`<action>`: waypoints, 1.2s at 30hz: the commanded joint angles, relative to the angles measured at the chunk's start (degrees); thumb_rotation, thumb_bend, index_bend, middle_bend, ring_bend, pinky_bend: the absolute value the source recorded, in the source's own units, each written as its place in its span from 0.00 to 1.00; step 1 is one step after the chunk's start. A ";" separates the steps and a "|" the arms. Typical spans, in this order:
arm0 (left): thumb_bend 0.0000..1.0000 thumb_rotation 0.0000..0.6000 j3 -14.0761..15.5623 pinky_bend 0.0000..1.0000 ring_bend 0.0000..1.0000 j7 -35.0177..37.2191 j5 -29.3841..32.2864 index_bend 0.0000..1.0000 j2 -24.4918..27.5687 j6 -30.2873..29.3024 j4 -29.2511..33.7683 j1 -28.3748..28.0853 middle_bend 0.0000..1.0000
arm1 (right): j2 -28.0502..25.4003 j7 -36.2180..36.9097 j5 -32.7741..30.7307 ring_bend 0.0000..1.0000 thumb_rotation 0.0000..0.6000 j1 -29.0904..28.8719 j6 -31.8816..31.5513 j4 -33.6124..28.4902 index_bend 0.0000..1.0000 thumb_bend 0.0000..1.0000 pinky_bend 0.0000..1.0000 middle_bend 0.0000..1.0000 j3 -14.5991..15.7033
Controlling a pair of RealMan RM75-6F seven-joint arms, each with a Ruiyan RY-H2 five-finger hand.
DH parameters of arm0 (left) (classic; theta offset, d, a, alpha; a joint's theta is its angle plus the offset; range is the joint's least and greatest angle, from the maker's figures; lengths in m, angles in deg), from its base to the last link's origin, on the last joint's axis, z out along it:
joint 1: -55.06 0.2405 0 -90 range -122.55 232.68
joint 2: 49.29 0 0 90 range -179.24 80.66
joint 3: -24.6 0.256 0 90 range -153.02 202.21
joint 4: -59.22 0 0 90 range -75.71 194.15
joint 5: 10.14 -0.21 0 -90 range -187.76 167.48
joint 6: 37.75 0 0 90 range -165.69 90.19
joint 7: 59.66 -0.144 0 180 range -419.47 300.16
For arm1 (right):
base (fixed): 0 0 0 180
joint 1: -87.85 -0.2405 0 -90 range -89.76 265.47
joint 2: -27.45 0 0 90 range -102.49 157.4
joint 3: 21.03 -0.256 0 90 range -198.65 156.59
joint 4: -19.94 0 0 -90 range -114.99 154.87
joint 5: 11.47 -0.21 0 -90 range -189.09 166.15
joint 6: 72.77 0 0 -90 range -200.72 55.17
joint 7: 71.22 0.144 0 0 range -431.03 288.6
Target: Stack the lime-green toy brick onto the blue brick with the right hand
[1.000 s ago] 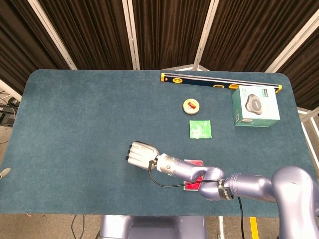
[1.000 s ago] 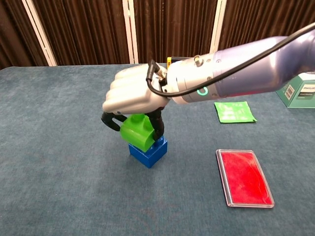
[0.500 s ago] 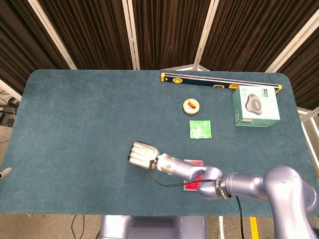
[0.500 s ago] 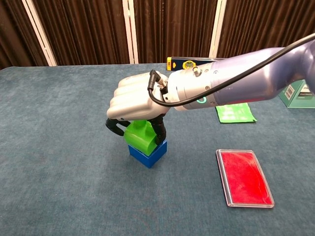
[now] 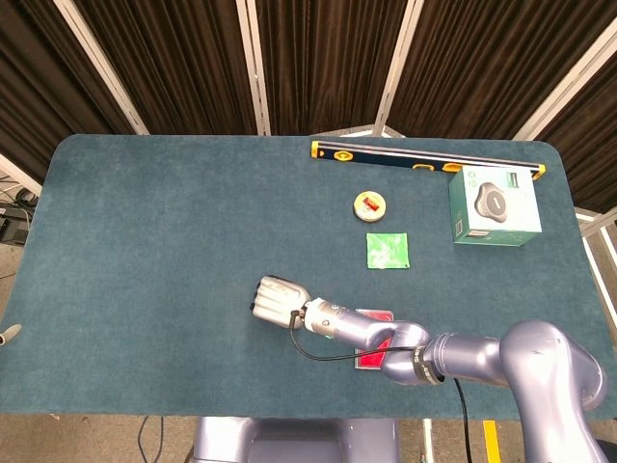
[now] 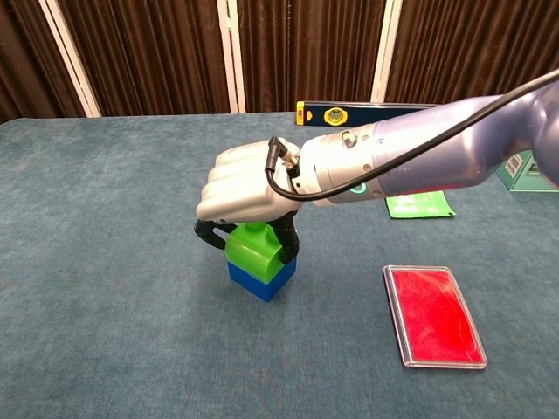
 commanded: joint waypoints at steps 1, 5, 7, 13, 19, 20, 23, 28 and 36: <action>0.00 1.00 -0.02 0.00 0.00 -0.12 0.07 0.00 -0.04 0.11 -0.03 -0.07 0.00 | 0.28 0.24 0.18 0.42 1.00 -0.08 -0.27 0.42 0.36 0.55 0.64 0.53 0.42; 0.00 1.00 -0.03 0.00 0.00 -0.25 0.17 0.00 -0.09 0.24 -0.02 -0.12 0.00 | 0.48 0.21 0.39 0.40 1.00 -0.23 -0.61 0.76 0.31 0.44 0.60 0.49 0.87; 0.00 1.00 -0.07 0.00 0.00 -0.26 0.24 0.00 -0.07 0.23 0.03 -0.11 0.00 | 0.44 0.24 0.51 0.35 1.00 -0.18 -1.07 0.70 0.22 0.31 0.55 0.40 0.99; 0.00 1.00 -0.04 0.00 0.00 -0.08 0.09 0.00 0.04 0.18 0.17 -0.06 0.00 | -1.47 -1.39 -0.91 0.20 1.00 0.27 -2.11 -1.58 0.00 0.00 0.39 0.17 0.84; 0.00 1.00 0.35 0.00 0.00 0.47 -1.44 0.00 0.64 -1.31 1.19 0.63 0.00 | -10.86 -8.96 -3.56 0.19 1.00 2.52 -7.08 -13.04 0.00 0.00 0.36 0.15 -0.29; 0.00 1.00 0.40 0.00 0.00 0.51 -1.63 0.00 0.70 -1.52 1.29 0.72 0.00 | -11.89 -9.86 -4.12 0.19 1.00 2.80 -7.49 -14.42 0.00 0.00 0.35 0.15 -0.30; 0.00 1.00 0.55 0.00 0.00 0.77 -2.30 0.00 0.88 -2.26 1.65 1.05 0.00 | -15.21 -12.54 -5.77 0.19 1.00 3.92 -9.45 -18.58 0.00 0.00 0.34 0.15 -0.46; 0.00 1.00 1.02 0.00 0.00 1.98 -4.78 0.00 1.48 -4.91 2.53 2.12 0.00 | -25.18 -17.16 -8.07 0.14 1.00 9.58 -18.08 -29.33 0.00 0.00 0.23 0.14 0.29; 0.00 1.00 1.82 0.00 0.00 4.07 -10.66 0.00 0.21 -11.37 1.85 4.07 0.00 | -36.35 -7.20 -3.55 0.00 1.00 25.65 -35.76 -31.43 0.00 0.00 0.03 0.01 5.63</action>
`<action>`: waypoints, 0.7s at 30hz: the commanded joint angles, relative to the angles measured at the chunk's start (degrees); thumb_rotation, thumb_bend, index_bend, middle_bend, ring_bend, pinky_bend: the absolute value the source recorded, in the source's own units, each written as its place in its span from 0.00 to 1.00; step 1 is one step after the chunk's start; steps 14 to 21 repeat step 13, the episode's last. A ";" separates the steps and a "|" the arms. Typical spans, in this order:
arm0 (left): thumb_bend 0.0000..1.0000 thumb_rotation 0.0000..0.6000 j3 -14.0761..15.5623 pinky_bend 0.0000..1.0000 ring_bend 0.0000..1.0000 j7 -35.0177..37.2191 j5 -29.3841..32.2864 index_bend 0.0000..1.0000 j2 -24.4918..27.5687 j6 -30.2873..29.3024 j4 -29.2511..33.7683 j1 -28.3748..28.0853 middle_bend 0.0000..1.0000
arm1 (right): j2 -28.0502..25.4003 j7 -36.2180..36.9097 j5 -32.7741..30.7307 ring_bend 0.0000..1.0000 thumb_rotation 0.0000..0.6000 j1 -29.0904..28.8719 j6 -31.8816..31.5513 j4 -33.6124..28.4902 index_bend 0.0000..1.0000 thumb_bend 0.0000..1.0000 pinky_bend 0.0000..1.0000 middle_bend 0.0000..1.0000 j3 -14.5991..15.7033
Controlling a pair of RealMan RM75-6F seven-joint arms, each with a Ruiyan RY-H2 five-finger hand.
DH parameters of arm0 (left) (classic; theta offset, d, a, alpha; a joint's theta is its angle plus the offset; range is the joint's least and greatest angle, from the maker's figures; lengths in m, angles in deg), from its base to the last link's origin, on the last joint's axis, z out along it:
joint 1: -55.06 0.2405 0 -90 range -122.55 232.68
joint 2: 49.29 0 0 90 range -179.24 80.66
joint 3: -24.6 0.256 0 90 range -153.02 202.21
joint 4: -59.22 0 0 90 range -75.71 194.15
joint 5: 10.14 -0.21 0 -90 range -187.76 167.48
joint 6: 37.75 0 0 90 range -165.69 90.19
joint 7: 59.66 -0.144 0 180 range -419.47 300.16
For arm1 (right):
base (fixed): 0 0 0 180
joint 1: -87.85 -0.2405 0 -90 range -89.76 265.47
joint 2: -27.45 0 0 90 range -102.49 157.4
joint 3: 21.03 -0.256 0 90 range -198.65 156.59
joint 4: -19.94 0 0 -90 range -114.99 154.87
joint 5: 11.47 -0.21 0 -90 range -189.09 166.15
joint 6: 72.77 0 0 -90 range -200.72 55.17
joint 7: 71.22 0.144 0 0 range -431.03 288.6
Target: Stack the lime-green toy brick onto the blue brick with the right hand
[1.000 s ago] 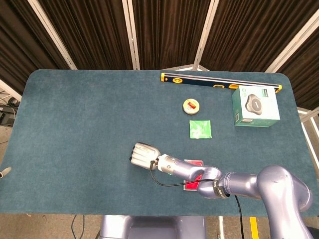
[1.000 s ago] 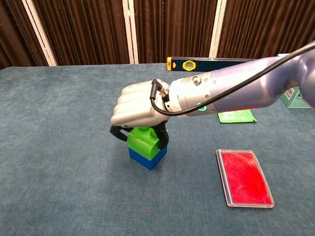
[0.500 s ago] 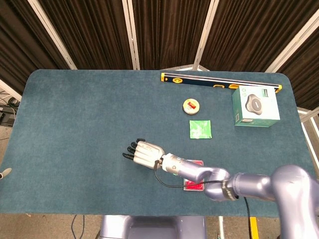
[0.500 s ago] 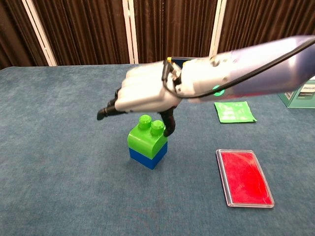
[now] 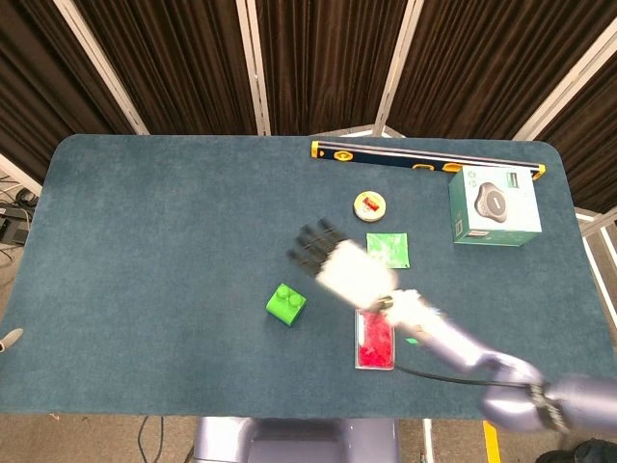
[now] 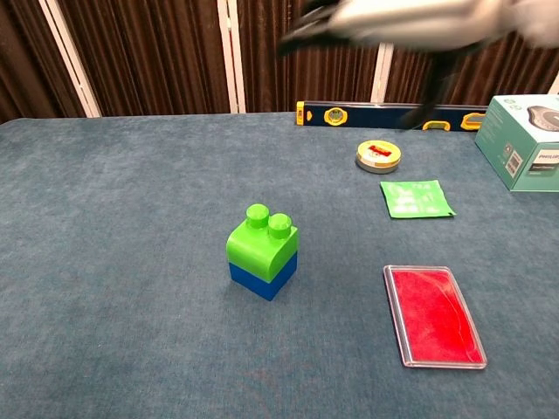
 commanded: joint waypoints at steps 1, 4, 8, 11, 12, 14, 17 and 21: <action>0.00 1.00 0.69 0.00 0.00 1.21 -3.06 0.00 -0.96 -3.01 -0.54 1.14 0.00 | -5.21 9.63 3.54 0.00 1.00 11.07 -11.48 1.20 0.00 0.00 0.01 0.00 4.22; 0.00 1.00 1.38 0.00 0.00 1.95 -5.06 0.00 -1.37 -4.69 -0.62 1.83 0.00 | -5.30 19.02 6.37 0.00 1.00 17.79 -18.42 6.52 0.00 0.00 0.00 0.00 6.53; 0.00 1.00 1.67 0.00 0.00 2.08 -7.14 0.00 -1.81 -7.22 -0.26 2.58 0.00 | -3.02 32.64 7.83 0.00 1.00 26.73 -26.55 14.04 0.00 0.00 0.00 0.00 8.80; 0.00 1.00 1.57 0.00 0.00 1.25 -7.80 0.00 -2.24 -8.45 0.05 2.87 0.00 | -1.15 37.94 7.01 0.00 1.00 31.14 -29.59 16.74 0.00 0.00 0.00 0.00 9.47; 0.00 1.00 1.69 0.00 0.00 1.01 -8.05 0.00 -2.29 -8.51 0.33 2.89 0.00 | -0.45 39.40 6.75 0.00 1.00 32.78 -30.89 17.42 0.00 0.00 0.00 0.00 9.63; 0.00 1.00 1.74 0.00 0.00 0.95 -8.14 0.00 -2.29 -8.46 0.42 2.87 0.00 | -0.19 39.80 6.64 0.00 1.00 33.35 -31.36 17.64 0.00 0.00 0.00 0.00 9.67; 0.00 1.00 1.74 0.00 0.00 0.95 -8.14 0.00 -2.29 -8.46 0.42 2.87 0.00 | -0.19 39.80 6.64 0.00 1.00 33.35 -31.36 17.64 0.00 0.00 0.00 0.00 9.67; 0.00 1.00 1.74 0.00 0.00 0.95 -8.14 0.00 -2.29 -8.46 0.42 2.87 0.00 | -0.19 39.80 6.64 0.00 1.00 33.35 -31.36 17.64 0.00 0.00 0.00 0.00 9.67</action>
